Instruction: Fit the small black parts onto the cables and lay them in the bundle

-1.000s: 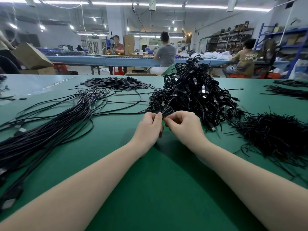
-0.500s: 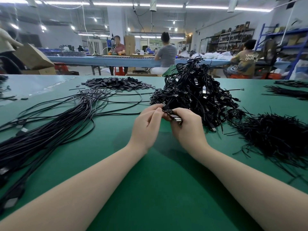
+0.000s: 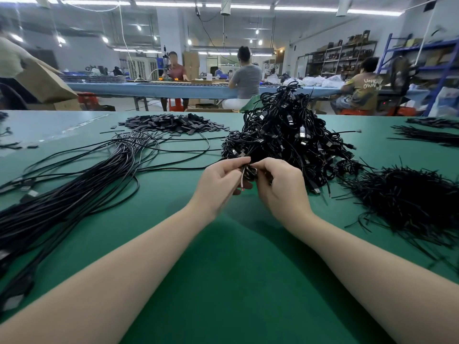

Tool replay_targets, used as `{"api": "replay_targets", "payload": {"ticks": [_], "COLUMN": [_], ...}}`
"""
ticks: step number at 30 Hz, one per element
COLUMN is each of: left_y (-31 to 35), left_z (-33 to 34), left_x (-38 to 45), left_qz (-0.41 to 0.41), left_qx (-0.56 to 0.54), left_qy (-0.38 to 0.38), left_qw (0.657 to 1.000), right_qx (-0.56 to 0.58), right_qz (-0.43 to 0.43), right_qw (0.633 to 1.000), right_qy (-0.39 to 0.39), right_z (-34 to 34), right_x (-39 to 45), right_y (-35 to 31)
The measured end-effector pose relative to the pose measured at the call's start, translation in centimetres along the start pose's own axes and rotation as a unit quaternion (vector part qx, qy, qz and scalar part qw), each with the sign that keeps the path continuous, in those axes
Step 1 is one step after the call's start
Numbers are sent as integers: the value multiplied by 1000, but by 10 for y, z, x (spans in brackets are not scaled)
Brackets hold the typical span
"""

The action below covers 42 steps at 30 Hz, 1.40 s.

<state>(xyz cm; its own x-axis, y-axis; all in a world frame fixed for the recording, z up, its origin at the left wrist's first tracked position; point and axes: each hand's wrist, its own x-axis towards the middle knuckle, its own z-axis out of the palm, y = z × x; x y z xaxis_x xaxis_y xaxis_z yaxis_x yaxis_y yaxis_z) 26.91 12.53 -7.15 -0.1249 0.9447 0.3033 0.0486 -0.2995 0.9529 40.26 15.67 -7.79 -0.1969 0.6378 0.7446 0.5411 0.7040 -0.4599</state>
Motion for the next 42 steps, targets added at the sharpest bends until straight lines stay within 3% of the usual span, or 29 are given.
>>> {"api": "replay_targets", "payload": {"ticks": [4,7,9,13,17,21,26,31,37,42], "left_y": [-7,-8,-5,3,8,-2,-9,-11,-11,-1], "left_z": [-11,-11,-8,-3,-2,0,-18,-23,-12,1], "left_x": [1,3,3,-1,-1,-2,6,8,2,-2], "left_qz": [115,136,105,-8,-11,65,149,179,119,33], "left_qx": [159,182,157,-35,-68,54,223,266,172,3], "left_qy": [13,33,69,79,54,52,70,78,56,70], "left_qw": [981,973,980,996,996,995,961,944,976,997], "right_qx": [-2,-19,-18,-37,-65,-10,-7,-6,-39,-133], "right_qz": [15,-4,-20,-61,-82,-10,8,11,-14,-67], "right_qw": [1000,1000,999,997,994,1000,1000,999,999,988], "right_qy": [7,17,22,34,40,8,-24,-30,14,43], "right_z": [0,2,3,3,2,2,5,4,1,0], "right_x": [0,0,0,-2,-1,-1,-2,-2,0,-3], "right_y": [-1,-2,-5,-11,-13,-4,-4,-6,-9,-12]}}
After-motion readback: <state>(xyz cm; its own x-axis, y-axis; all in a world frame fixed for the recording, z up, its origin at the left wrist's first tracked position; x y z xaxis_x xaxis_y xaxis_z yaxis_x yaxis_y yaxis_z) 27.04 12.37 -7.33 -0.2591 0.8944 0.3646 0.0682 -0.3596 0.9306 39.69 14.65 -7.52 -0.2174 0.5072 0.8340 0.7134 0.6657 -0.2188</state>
